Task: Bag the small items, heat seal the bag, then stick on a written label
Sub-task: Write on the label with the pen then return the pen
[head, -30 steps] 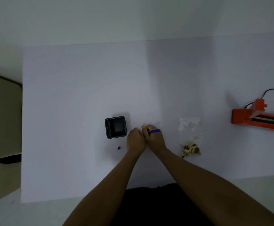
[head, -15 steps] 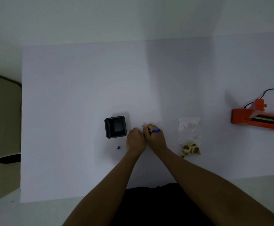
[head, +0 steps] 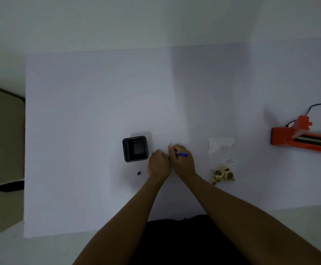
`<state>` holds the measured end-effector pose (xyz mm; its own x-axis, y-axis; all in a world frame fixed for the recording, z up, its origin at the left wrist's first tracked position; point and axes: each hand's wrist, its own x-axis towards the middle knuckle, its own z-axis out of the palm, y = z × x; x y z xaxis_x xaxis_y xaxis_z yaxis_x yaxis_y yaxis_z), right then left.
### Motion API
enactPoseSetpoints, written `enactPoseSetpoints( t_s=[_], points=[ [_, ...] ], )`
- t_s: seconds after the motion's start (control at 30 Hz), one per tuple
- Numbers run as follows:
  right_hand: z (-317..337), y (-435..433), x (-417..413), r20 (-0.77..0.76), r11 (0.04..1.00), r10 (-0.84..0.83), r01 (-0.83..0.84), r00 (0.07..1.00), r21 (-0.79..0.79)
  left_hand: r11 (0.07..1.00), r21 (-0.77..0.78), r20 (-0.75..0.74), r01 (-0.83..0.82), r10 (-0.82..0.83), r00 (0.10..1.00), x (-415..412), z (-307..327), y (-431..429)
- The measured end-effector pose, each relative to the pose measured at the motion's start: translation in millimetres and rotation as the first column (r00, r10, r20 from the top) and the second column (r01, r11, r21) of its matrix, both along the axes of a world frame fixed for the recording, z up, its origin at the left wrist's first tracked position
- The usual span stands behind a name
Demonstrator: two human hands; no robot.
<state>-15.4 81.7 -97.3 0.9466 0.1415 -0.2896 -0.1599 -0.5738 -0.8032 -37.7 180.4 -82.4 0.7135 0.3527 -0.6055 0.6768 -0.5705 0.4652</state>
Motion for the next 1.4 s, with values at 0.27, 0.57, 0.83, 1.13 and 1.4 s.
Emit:
enactPoseSetpoints(
  t_s=[0.27, 0.57, 0.83, 1.13, 1.4],
  points=[
    [0.9, -3.9, -0.4, 0.021, 0.999, -0.039, 0.039, 0.999, -0.013, 0.999, 0.028, 0.031, 0.028, -0.028, 0.999, -2.4, 0.1, 0.3],
    [2.5, -3.6, -3.3, 0.02, 0.998, -0.069, 0.07, 0.997, -0.008, 1.0, 0.014, 0.03, 0.006, -0.007, 1.0, -1.0, 1.3, -0.2],
    [-1.0, 3.2, -15.2, -0.061, 0.997, -0.065, 0.067, 0.996, 0.036, 1.0, -0.026, 0.039, 0.002, -0.001, 0.999, -2.0, 2.6, 1.9],
    [-1.1, -3.1, -11.2, -0.036, 0.998, -0.059, 0.06, 0.998, 0.014, 0.999, -0.032, 0.016, -0.01, 0.011, 1.0, -1.5, -0.9, 0.9],
    [-1.7, -5.2, -10.0, -0.011, 0.998, -0.06, 0.06, 0.998, 0.013, 1.0, -0.015, 0.025, 0.008, -0.008, 1.0, -1.0, -2.0, 1.2]
  ],
)
